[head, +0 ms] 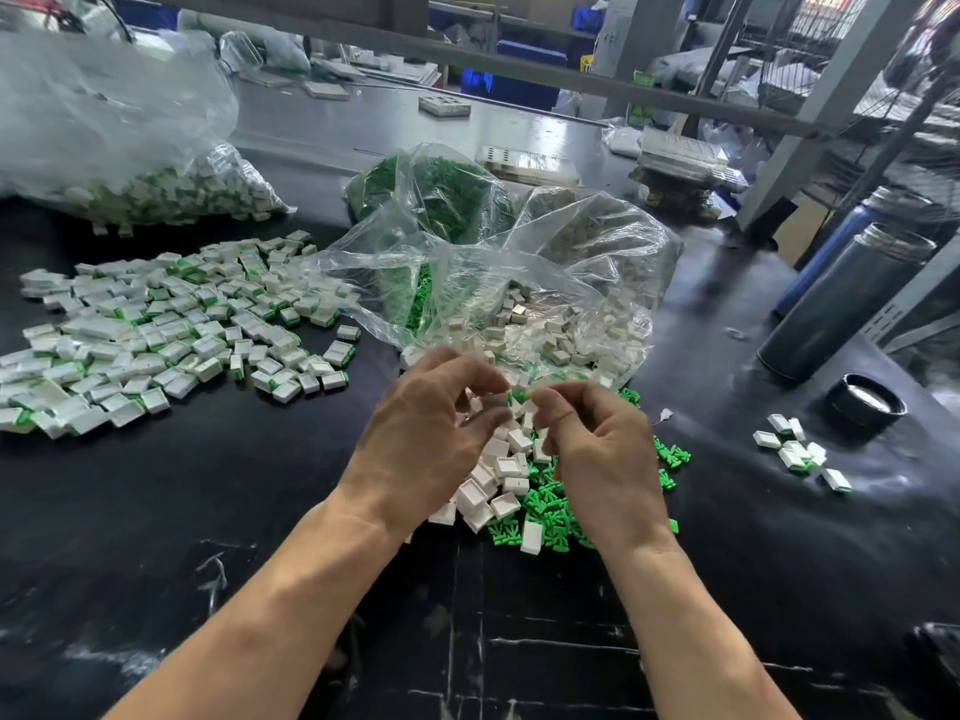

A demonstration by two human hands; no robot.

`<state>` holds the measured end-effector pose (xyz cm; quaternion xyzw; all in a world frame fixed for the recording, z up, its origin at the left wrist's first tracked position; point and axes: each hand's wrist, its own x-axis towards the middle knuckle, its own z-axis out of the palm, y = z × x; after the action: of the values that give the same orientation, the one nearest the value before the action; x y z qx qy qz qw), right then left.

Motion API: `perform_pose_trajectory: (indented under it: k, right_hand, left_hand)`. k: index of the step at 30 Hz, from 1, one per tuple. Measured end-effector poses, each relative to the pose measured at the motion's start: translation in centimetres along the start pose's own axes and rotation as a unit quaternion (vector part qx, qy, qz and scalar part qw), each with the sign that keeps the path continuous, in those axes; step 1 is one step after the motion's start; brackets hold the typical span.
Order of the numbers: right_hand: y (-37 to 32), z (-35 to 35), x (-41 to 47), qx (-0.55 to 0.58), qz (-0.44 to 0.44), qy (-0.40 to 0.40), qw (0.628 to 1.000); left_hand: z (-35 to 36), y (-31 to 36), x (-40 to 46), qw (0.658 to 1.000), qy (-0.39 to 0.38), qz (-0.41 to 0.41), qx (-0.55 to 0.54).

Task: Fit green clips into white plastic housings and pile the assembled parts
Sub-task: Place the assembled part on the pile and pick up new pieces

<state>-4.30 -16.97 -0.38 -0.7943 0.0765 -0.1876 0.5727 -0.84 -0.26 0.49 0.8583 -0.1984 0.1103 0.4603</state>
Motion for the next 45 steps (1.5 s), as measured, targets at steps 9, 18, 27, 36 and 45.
perform_pose_trajectory:
  k: [9, 18, 27, 36, 45]
  right_hand:
    - [1.1, -2.3, 1.4, -0.035, 0.036, 0.1, 0.994]
    - [1.0, -3.4, 1.7, -0.256, 0.074, 0.082, 0.96]
    - [0.4, -3.6, 1.6, -0.32, 0.114, -0.004, 0.941]
    - [0.2, -2.8, 1.5, -0.355, 0.138, -0.036, 0.924]
    - [0.2, -2.1, 1.4, -0.399, 0.102, -0.011, 0.911]
  left_hand:
    - [-2.2, -2.8, 0.9, 0.988, 0.042, -0.098, 0.111]
    - [-4.7, -5.6, 2.0, 0.926, 0.125, -0.198, 0.296]
    - [-4.4, -4.8, 1.9, 0.948, 0.154, -0.147, 0.237]
    - [-1.4, -1.4, 0.4, 0.991, -0.023, -0.098, 0.09]
    - [-0.7, -0.6, 0.4, 0.983, -0.086, -0.098, 0.127]
